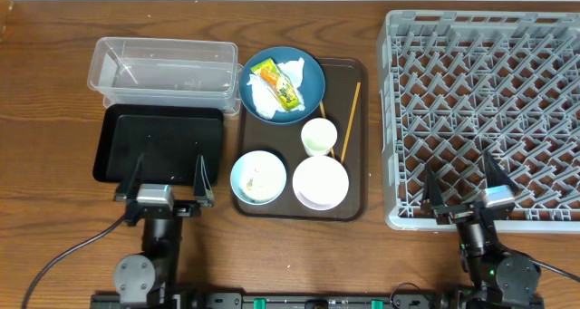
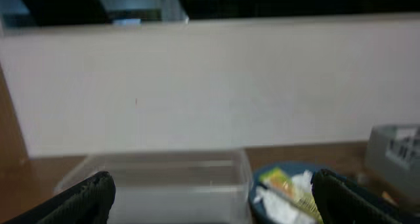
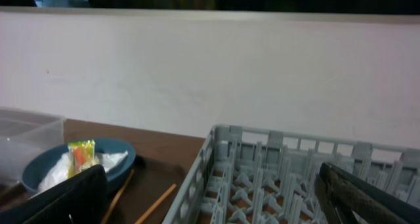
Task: Sort waste into correct bins and load items into the dishwasher rack
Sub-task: 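Reach the left gripper to the blue plate and grasp the wrapper and tissue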
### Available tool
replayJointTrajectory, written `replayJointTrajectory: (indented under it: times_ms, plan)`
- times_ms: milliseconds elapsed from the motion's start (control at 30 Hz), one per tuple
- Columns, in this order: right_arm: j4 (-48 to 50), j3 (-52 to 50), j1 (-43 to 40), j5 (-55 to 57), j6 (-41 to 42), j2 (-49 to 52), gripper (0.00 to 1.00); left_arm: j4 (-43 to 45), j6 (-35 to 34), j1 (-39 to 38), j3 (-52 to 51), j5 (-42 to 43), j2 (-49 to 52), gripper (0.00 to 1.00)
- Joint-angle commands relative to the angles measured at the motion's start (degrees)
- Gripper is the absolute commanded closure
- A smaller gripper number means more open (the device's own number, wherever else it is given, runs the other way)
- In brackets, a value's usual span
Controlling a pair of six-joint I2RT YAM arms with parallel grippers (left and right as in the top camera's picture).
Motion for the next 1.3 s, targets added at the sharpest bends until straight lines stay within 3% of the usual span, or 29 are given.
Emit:
replayJointTrajectory:
  times_ms: [0, 267, 500, 800, 933, 1100, 1267]
  plan:
    - [0.2, 4.8, 0.5, -1.0, 0.6, 3.2, 0.01, -0.1, 0.3, 0.3, 5.3, 2.7, 4.3, 0.02]
    - [-1.4, 16.0, 0.5, -5.4, 0.1, 17.5, 0.01, -1.9, 0.4, 0.2, 22.8, 8.3, 25.3, 0.02]
    - [-8.4, 31.6, 0.5, -11.3, 0.1, 33.6, 0.01, -20.0, 0.6, 0.1, 46.3, 13.2, 45.5, 0.02]
    - [-36.0, 61.0, 0.5, -13.6, -5.4, 55.4, 0.01, -51.5, 3.3, -1.7, 80.5, 12.6, 70.4, 0.02]
    - [-51.7, 74.2, 1.2, -7.8, -7.9, 64.3, 0.01, -62.1, 5.0, -6.6, 93.6, 7.4, 80.8, 0.02]
    - [-67.2, 85.9, 6.9, 8.8, -11.2, 72.7, 0.01, -66.8, 9.0, -13.3, 101.6, 6.4, 90.3, 0.02]
    - [-70.5, 89.0, 12.5, 12.4, -14.0, 77.3, 0.01, -66.1, 10.4, -16.9, 101.7, 6.5, 95.8, 0.02]
